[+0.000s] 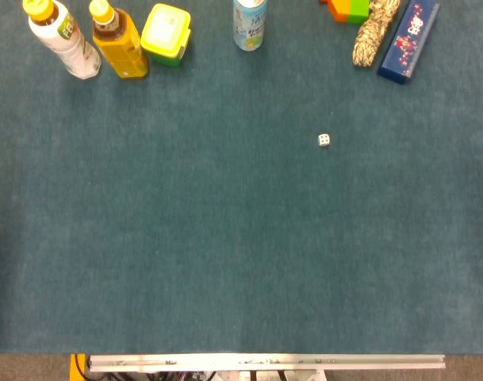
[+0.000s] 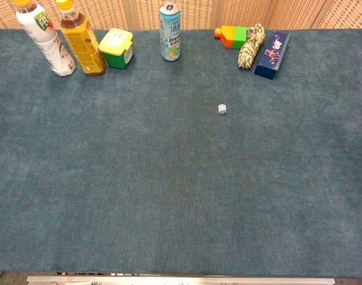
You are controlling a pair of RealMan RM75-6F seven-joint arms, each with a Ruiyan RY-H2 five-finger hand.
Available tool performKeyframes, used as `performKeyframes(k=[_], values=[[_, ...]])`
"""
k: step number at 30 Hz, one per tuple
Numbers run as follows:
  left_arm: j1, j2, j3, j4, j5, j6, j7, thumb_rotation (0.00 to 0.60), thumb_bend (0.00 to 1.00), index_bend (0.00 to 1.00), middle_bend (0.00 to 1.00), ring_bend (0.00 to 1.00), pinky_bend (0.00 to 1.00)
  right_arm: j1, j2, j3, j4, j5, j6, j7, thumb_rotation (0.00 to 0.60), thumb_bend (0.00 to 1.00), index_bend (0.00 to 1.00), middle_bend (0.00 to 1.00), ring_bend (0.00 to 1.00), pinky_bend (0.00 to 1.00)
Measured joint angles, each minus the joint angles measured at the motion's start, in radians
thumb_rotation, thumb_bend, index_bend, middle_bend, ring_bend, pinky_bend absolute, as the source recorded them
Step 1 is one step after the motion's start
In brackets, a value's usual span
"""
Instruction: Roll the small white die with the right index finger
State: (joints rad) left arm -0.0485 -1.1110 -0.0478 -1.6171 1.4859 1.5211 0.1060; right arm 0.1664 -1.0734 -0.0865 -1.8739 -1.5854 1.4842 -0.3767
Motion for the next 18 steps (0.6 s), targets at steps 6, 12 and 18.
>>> performKeyframes(k=[6,12,18], values=[[-0.003,-0.004,0.0,0.012,0.001,-0.003,-0.007,0.6,0.2,0.19,0.22,0.24,0.08,-0.022,-0.005,0.018,-0.002,-0.002,0.022,-0.009,0.6,0.29,0.0,0.35,0.3,0.4],[-0.003,-0.004,0.001,0.02,0.002,-0.002,-0.015,0.6,0.2,0.19,0.22,0.24,0.08,-0.013,-0.009,0.042,0.001,0.027,-0.012,-0.01,0.6,0.29,0.0,0.39,0.35,0.4],[-0.003,-0.003,0.003,0.022,0.005,0.0,-0.022,0.6,0.2,0.19,0.22,0.24,0.08,0.054,-0.014,0.087,-0.006,0.058,-0.113,-0.029,0.6,0.42,0.0,0.73,0.77,0.68]])
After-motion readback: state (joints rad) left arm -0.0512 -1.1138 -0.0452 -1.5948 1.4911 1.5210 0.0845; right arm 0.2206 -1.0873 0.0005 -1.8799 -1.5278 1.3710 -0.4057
